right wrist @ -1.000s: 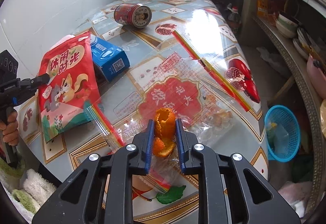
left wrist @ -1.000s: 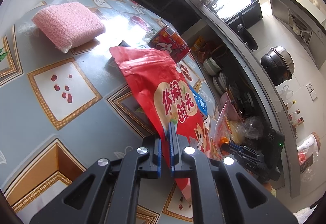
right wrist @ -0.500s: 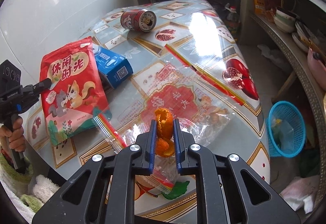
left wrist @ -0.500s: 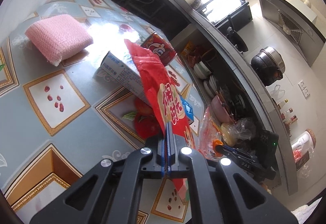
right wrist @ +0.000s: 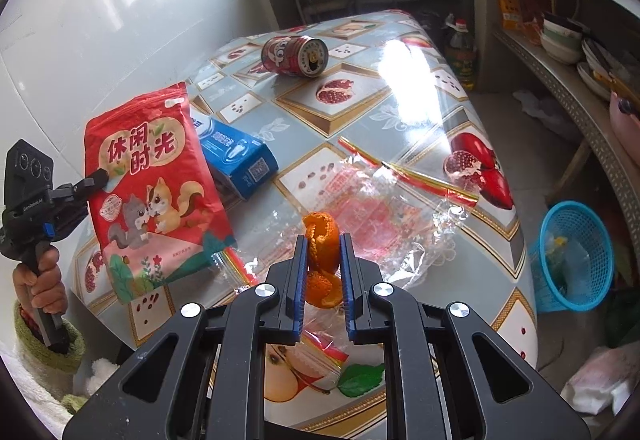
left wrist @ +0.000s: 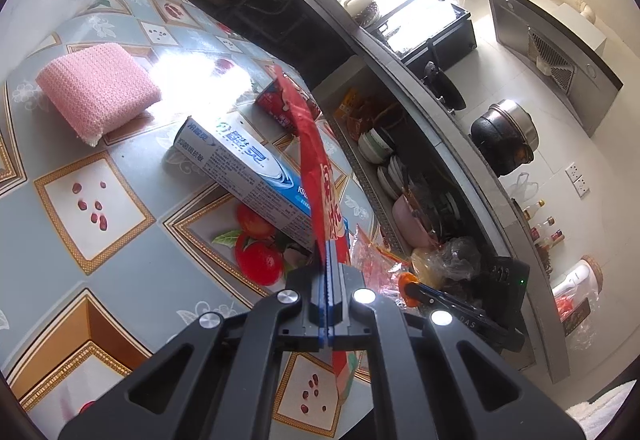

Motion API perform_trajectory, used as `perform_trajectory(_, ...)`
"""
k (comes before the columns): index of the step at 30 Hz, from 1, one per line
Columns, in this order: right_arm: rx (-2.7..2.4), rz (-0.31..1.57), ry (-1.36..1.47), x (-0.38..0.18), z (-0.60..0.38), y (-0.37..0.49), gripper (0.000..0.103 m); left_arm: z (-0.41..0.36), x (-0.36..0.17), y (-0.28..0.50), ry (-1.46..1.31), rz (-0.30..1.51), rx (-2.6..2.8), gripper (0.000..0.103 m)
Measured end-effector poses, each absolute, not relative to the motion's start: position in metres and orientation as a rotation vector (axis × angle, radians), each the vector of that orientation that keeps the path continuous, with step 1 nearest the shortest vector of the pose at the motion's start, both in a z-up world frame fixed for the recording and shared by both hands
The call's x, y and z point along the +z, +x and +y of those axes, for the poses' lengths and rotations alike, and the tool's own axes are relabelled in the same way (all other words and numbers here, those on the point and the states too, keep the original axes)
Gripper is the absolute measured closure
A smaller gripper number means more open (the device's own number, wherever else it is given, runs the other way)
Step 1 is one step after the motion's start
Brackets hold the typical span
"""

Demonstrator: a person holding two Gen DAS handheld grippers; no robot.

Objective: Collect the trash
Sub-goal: 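Move the right tool to the red milk can, then grasp the red milk can with the right tool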

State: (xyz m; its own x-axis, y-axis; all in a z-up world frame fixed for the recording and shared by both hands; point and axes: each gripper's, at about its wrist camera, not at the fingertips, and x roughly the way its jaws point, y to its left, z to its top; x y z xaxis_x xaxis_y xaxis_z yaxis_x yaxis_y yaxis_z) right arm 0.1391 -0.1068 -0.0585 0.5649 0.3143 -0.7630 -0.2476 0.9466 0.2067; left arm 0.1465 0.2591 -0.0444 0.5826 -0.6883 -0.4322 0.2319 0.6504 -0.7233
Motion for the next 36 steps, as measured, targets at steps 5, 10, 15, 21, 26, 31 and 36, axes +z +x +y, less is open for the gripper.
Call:
perform_trajectory(5,0.333,0.939,0.068,-0.058,-0.103,0.148,0.063,0.261,-0.050,0.147,-0.679,0.785,-0.576,0.103)
perform_trajectory(10,0.392,0.882,0.024,-0.026,-0.099,0.164,0.038,0.262,-0.047,0.148,-0.680,0.778,-0.576,0.103)
perform_trajectory(15,0.509,0.808,-0.030,0.024,-0.083,0.214,0.024,0.263,-0.045,0.149,-0.679,0.768,-0.582,0.103)
perform_trajectory(21,0.540,0.794,-0.295,0.042,-0.025,0.338,0.013,0.260,-0.041,0.150,-0.661,0.762,-0.585,0.103)
perform_trajectory(26,0.532,0.856,-0.481,0.012,0.027,0.442,0.013,0.262,-0.040,0.150,-0.656,0.759,-0.575,0.103)
perform_trajectory(31,0.494,0.992,-0.568,-0.038,0.053,0.515,0.013,0.264,-0.040,0.149,-0.658,0.760,-0.577,0.103)
perform_trajectory(36,0.421,1.064,-0.671,-0.075,0.055,0.543,0.019,0.261,-0.038,0.148,-0.645,0.764,-0.603,0.103)
